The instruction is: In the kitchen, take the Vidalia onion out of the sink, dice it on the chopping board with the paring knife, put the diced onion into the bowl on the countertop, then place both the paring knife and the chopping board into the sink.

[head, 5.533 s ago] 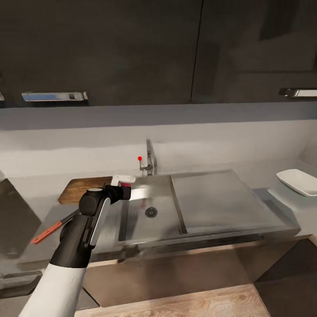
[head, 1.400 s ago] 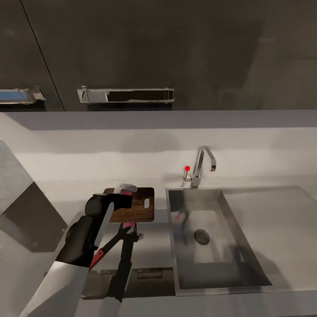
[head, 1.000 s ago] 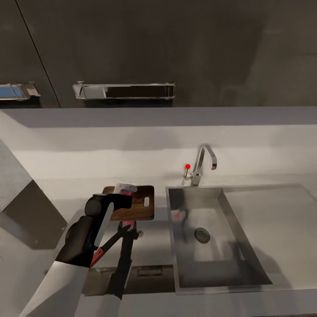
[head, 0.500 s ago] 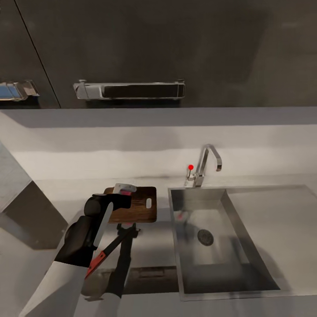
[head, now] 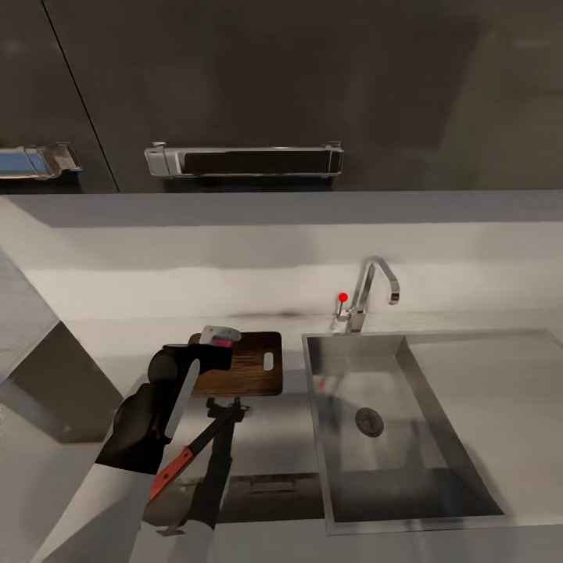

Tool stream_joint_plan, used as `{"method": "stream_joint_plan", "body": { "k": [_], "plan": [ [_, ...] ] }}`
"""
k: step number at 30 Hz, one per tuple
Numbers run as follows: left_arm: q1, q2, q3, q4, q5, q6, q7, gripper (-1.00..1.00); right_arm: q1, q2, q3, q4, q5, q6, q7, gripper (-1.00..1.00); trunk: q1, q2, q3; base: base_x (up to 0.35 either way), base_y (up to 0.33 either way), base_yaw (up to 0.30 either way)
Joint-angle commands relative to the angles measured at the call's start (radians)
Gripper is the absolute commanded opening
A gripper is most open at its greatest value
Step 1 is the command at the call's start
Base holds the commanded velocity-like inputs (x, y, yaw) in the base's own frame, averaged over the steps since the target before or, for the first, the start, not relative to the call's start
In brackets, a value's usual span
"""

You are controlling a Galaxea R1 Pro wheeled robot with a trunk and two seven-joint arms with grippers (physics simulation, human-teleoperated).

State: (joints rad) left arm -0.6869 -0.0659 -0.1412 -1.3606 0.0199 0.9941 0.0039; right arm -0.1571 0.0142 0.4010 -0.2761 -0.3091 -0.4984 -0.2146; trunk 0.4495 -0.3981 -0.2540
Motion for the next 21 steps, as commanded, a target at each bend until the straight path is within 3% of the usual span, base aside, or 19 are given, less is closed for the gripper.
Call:
{"method": "stream_joint_plan", "body": {
  "k": [1, 21],
  "plan": [
    [-0.001, 0.000, 0.000, -0.001, 0.002, 0.005, 0.001, -1.00, -0.001, 0.000, 0.009, 0.000, -0.006, -0.003, -0.006, 1.00, 0.001, -0.002, -0.002, 0.000, 0.000, 0.000],
    [-0.001, -0.001, -0.001, 0.000, 0.002, 0.005, 0.001, -1.00, -0.001, -0.001, 0.009, 0.001, -0.005, -0.003, -0.006, 1.00, 0.001, -0.002, -0.009, 0.000, 0.000, 0.000]
  ]
}}
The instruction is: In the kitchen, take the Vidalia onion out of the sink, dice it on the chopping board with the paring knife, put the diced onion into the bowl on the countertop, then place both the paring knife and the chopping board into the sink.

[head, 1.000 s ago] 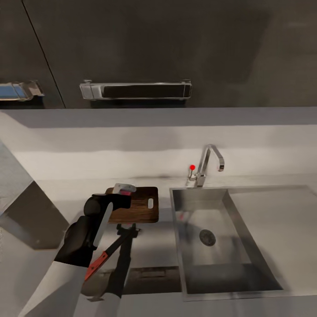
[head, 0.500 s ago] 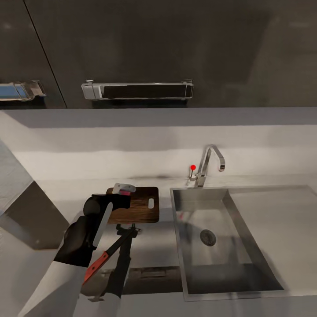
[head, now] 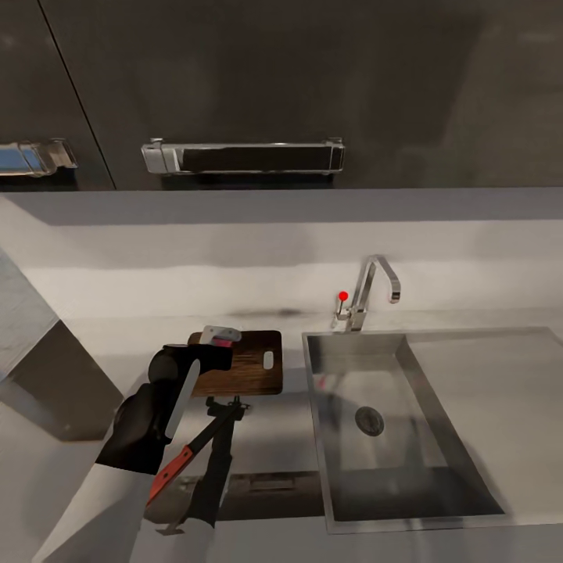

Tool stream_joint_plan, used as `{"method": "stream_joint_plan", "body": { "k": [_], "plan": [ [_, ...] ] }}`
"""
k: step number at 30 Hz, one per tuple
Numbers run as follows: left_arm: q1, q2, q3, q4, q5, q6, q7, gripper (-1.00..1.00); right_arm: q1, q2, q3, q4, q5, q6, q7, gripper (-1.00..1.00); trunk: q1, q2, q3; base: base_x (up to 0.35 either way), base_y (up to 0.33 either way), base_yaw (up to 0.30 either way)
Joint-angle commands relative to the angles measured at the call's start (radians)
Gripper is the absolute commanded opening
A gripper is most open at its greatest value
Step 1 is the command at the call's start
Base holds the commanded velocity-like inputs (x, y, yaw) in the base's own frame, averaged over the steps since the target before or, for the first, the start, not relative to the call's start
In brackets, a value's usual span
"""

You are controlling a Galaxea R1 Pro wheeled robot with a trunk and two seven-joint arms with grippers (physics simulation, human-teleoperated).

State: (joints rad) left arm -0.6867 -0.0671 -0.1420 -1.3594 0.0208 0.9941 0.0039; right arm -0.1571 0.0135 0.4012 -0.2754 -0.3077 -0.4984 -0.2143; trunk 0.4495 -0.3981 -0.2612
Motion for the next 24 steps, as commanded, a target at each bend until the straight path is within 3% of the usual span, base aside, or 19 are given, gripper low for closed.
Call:
{"method": "stream_joint_plan", "body": {
  "k": [1, 24],
  "plan": [
    [-0.001, 0.000, 0.000, -0.001, 0.001, 0.005, 0.001, -1.00, -0.001, -0.001, 0.009, 0.001, -0.006, -0.003, -0.006, 1.00, 0.001, -0.002, -0.002, 0.000, 0.000, 0.000],
    [-0.001, 0.001, 0.000, 0.019, 0.002, 0.003, 0.001, -1.00, -0.001, -0.001, 0.008, 0.002, -0.007, -0.002, -0.008, 1.00, 0.001, -0.002, -0.010, 0.000, 0.000, 0.000]
  ]
}}
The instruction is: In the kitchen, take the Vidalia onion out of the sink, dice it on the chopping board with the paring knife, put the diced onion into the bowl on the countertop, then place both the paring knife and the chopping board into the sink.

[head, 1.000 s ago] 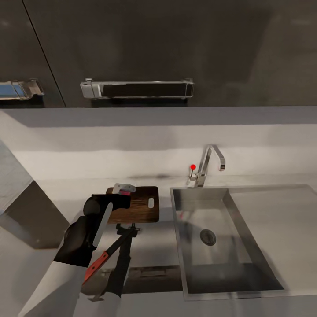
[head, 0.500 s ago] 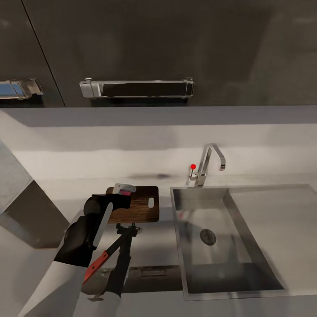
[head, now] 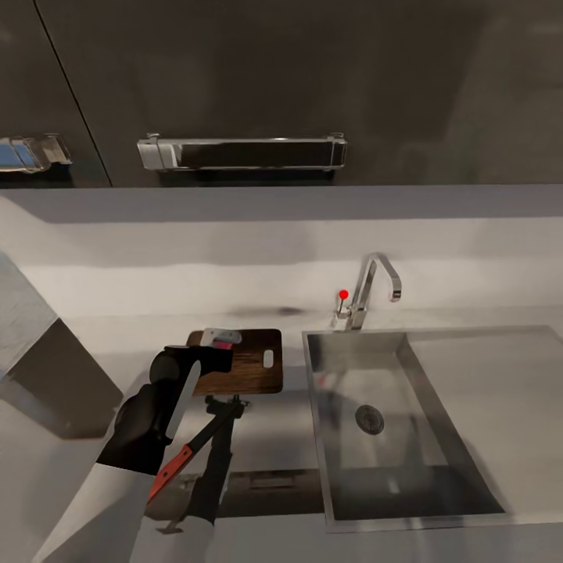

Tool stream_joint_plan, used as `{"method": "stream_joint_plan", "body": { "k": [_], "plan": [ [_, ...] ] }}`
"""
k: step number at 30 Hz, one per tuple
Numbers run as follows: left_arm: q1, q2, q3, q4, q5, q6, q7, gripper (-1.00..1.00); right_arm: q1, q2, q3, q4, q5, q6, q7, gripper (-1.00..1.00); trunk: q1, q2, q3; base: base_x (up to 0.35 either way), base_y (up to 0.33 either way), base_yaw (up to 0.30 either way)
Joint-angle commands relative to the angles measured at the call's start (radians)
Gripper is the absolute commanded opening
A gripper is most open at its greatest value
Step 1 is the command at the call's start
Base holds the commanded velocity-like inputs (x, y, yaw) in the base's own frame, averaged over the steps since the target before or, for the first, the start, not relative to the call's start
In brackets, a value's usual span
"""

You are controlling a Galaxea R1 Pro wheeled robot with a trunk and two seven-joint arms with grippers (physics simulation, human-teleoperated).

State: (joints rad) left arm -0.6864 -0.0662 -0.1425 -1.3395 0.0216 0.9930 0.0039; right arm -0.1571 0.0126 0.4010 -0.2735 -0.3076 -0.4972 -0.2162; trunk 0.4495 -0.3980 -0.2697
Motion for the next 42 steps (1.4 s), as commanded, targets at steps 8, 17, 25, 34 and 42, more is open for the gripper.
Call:
{"method": "stream_joint_plan", "body": {
  "k": [8, 17, 25, 34, 42],
  "plan": [
    [-0.001, -0.001, 0.000, 0.003, 0.001, 0.004, 0.001, -1.00, -0.001, 0.000, 0.009, 0.000, -0.007, -0.003, -0.006, 1.00, 0.000, -0.002, -0.014, 0.000, 0.000, 0.000],
    [-0.001, 0.000, 0.000, 0.003, 0.001, 0.004, 0.001, -1.00, -0.001, 0.000, 0.009, 0.000, -0.007, -0.003, -0.006, 1.00, 0.000, -0.002, -0.029, 0.000, 0.000, 0.000],
    [-0.001, -0.001, 0.000, 0.003, 0.001, 0.004, 0.001, -1.00, -0.001, 0.000, 0.009, 0.000, -0.007, -0.003, -0.006, 1.00, 0.000, -0.002, -0.032, 0.000, 0.000, 0.000],
    [-0.001, -0.001, 0.000, 0.003, 0.001, 0.004, 0.001, -1.00, -0.001, 0.000, 0.009, -0.001, -0.007, -0.003, -0.006, 1.00, 0.000, -0.002, -0.034, 0.000, 0.000, 0.000],
    [-0.001, 0.000, 0.000, 0.003, 0.001, 0.004, 0.001, -1.00, -0.001, 0.000, 0.009, -0.001, -0.007, -0.003, -0.006, 1.00, 0.000, -0.002, -0.045, 0.000, 0.000, 0.000]
  ]
}}
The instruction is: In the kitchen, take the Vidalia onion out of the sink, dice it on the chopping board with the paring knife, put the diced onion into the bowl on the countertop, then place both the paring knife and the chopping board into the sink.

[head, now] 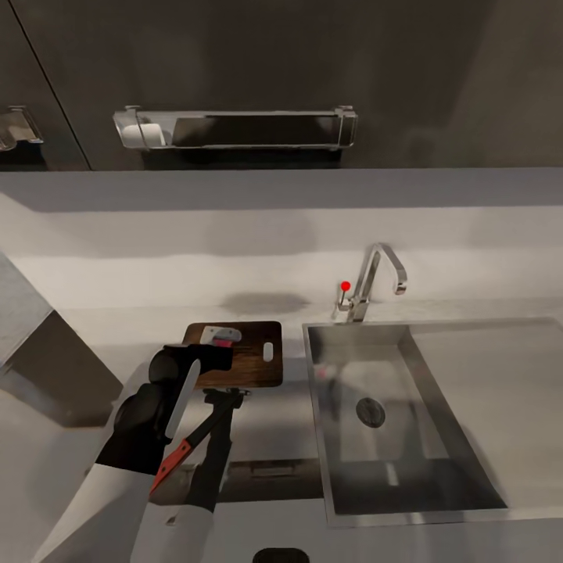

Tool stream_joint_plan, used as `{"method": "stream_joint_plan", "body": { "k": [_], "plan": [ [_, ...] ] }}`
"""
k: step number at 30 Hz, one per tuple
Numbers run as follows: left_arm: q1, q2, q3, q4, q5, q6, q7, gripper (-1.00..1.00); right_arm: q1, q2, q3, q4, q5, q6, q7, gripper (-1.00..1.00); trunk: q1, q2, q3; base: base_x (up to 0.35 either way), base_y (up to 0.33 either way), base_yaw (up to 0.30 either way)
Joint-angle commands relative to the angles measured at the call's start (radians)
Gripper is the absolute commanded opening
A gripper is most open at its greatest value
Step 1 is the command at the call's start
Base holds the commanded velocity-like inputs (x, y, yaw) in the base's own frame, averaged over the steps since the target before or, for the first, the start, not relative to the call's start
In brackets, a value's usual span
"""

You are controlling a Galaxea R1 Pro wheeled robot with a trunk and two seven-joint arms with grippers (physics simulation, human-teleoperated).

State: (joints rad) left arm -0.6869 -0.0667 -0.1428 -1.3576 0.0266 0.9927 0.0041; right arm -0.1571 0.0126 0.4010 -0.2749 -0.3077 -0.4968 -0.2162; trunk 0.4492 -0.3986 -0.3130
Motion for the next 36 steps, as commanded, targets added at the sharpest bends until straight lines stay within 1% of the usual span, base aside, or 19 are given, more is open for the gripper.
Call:
{"method": "stream_joint_plan", "body": {
  "k": [1, 6, 11, 28, 36],
  "plan": [
    [0.000, 0.000, 0.000, 0.022, -0.004, 0.004, 0.000, -1.00, -0.001, 0.000, 0.009, 0.000, -0.007, -0.003, -0.006, 1.00, 0.001, -0.001, -0.003, 0.000, 0.000, 0.000],
    [-0.001, -0.001, 0.000, 0.022, -0.004, 0.004, 0.000, -1.00, -0.001, 0.000, 0.009, 0.000, -0.007, -0.003, -0.006, 1.00, 0.001, -0.001, -0.011, 0.000, 0.000, 0.000],
    [0.000, 0.000, 0.000, 0.024, -0.005, 0.004, 0.000, -1.00, -0.001, 0.000, 0.009, 0.000, -0.007, -0.003, -0.006, 1.00, 0.001, -0.001, -0.013, 0.000, 0.000, 0.000],
    [0.000, -0.001, 0.002, 0.024, -0.005, 0.004, 0.000, -1.00, -0.001, 0.000, 0.009, 0.002, -0.007, -0.003, -0.006, 1.00, 0.001, -0.001, 0.010, 0.000, 0.000, 0.000],
    [0.000, 0.000, 0.002, 0.024, -0.005, 0.004, 0.000, -1.00, -0.001, 0.000, 0.009, 0.002, -0.007, -0.003, -0.006, 1.00, 0.001, -0.001, 0.013, 0.000, 0.000, 0.000]
  ]
}}
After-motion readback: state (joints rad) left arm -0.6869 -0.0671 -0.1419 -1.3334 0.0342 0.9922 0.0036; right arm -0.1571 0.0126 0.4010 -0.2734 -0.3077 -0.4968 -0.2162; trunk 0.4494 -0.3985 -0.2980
